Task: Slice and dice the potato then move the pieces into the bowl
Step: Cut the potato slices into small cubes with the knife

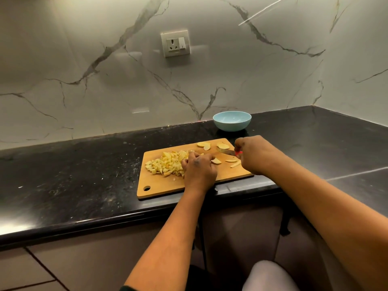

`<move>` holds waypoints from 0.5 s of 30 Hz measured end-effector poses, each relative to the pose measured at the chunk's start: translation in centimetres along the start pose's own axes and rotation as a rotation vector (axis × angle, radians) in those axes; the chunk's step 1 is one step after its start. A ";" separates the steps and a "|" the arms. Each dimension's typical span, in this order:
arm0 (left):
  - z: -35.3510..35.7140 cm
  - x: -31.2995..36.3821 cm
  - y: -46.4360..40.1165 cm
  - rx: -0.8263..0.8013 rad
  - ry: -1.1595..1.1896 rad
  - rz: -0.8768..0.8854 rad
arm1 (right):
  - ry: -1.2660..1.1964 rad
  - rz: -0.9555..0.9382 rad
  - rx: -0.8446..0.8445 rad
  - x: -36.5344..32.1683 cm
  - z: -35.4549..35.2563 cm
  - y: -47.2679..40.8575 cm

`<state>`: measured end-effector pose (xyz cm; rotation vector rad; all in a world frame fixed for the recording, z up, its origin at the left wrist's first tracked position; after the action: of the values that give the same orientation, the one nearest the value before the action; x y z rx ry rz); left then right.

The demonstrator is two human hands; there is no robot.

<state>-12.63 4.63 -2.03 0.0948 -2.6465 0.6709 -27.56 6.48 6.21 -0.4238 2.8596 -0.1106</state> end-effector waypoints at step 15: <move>0.2 0.4 -0.1 -0.037 -0.091 0.026 | -0.001 -0.012 -0.026 0.3 3.3 -1.5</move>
<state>-13.10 4.47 -2.01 0.0826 -2.7503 0.6405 -26.58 4.84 3.12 -0.4462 2.8612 -0.0757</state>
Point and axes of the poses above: each hand's wrist, its own y-axis away from the middle knuckle, its own z-axis out of the palm, x = y × z, the point moved 5 cm from there along -y, towards the middle knuckle, and after that the axes turned 2 degrees about z, right-handed, at the moved point
